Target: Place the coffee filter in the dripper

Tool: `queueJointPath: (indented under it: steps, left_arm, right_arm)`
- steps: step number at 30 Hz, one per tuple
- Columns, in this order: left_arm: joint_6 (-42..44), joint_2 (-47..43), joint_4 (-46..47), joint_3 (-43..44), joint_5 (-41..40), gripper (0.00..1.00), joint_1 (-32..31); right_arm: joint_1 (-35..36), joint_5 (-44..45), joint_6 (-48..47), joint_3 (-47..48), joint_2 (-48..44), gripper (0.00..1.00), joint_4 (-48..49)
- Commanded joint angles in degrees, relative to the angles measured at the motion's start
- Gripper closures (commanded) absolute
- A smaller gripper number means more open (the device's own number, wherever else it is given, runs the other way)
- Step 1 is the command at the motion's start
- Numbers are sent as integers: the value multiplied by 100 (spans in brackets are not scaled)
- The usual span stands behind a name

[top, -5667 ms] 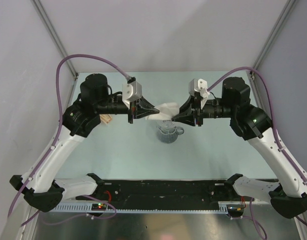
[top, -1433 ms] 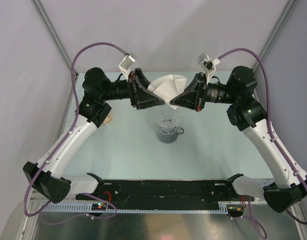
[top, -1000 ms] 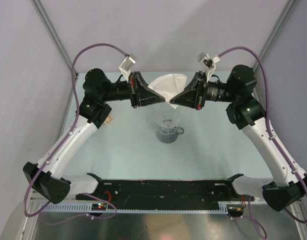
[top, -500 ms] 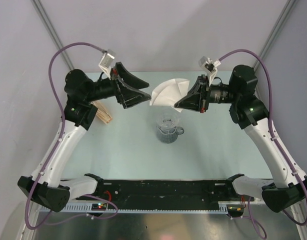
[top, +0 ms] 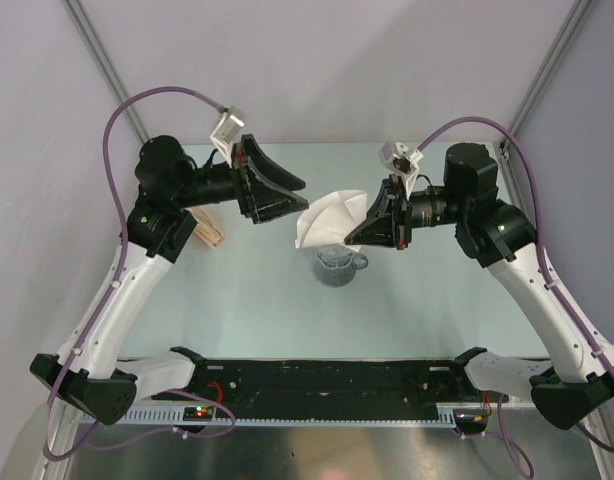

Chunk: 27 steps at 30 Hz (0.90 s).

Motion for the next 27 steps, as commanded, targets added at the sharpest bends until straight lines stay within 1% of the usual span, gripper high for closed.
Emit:
queueJointPath:
  steps: [1, 6, 8, 12, 15, 16, 17, 21, 25, 27]
  left_arm:
    - [265, -63, -99, -78, 106, 31, -231]
    - [433, -118, -277, -218, 26, 33, -368]
    - [525, -121, -401, -263, -56, 36, -451]
    - [632, -97, -543, -334, -142, 44, -536]
    - [684, -87, -563, -344, -42, 55, -591]
    - [714, -77, -562, -339, 13, 58, -624]
    - [768, -81, -567, -332, 79, 59, -689]
    - [1132, -151, -557, -425, 173, 58, -938]
    - [1160, -118, -563, -516, 170, 65, -978]
    - [1168, -141, -562, -544, 148, 71, -981]
  right_arm:
    - [88, 90, -202, 215, -124, 100, -148]
    - [139, 87, -203, 238, -117, 100, -132]
    - [176, 89, -205, 247, -115, 100, -118]
    - [247, 50, -202, 275, -83, 100, -103]
    - [266, 39, -348, 311, -10, 100, -129]
    - [265, 38, -363, 339, 37, 100, -129]
    - [261, 16, -370, 375, 83, 100, -133]
    - [257, -258, -269, 527, 413, 100, -81]
    - [225, -465, -92, 698, 610, 100, -41]
    - [178, -492, -69, 738, 636, 100, -64]
